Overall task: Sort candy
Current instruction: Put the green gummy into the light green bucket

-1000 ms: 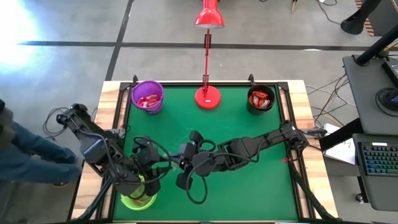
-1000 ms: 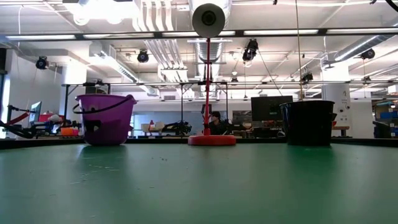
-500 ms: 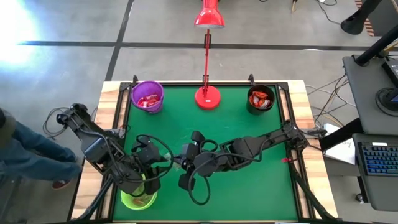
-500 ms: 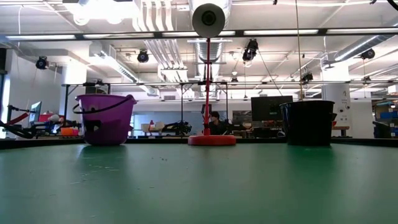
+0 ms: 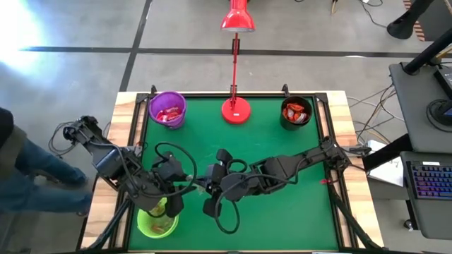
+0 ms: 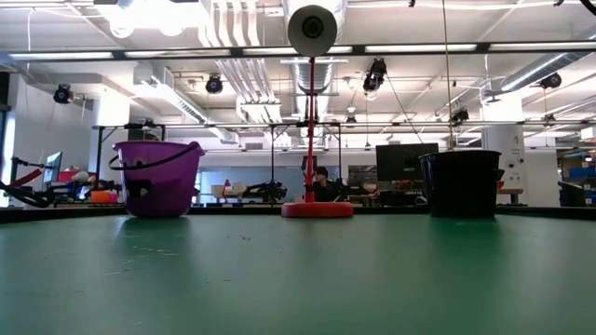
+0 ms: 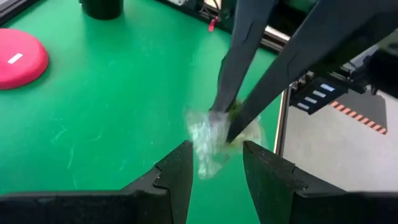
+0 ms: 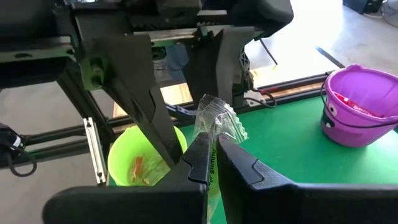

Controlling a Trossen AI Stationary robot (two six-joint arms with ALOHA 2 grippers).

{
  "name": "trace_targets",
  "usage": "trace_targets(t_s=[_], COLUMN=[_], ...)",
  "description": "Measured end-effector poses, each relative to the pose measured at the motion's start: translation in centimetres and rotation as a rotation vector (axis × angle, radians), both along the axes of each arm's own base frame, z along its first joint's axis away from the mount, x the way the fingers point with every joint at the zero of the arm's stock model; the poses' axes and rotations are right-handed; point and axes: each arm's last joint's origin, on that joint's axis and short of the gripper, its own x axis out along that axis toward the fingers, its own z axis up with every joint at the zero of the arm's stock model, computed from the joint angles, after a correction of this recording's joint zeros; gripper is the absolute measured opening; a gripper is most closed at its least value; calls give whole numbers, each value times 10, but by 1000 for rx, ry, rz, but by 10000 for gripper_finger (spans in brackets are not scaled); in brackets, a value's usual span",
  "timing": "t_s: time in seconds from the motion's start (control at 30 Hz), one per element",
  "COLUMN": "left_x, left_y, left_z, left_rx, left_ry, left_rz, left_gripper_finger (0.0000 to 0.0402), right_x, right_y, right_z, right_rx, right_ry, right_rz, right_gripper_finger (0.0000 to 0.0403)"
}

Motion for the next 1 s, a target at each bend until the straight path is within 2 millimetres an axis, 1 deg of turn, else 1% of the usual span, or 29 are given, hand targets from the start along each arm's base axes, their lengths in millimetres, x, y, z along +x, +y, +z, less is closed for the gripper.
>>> trace_targets(t_s=[0.27, 0.57, 0.7, 1.0], left_x=[8, 15, 18, 18], left_y=[3, 0, -2, -2], left_z=[2, -2, -4, -4], left_rx=[10, 20, 29, 101], left_ry=[-27, -31, -24, -37], left_rz=[-2, -12, -21, -28], left_gripper_finger=[123, 117, 95, 11], right_x=[0, 1, 0, -4], right_y=[0, 1, 1, 1], right_z=[1, 2, 4, 10], right_rx=[-4, -5, -2, 4], right_ry=[-9, -19, -27, -41], right_rz=[4, 9, 10, 12], right_gripper_finger=[9, 9, 9, 9])
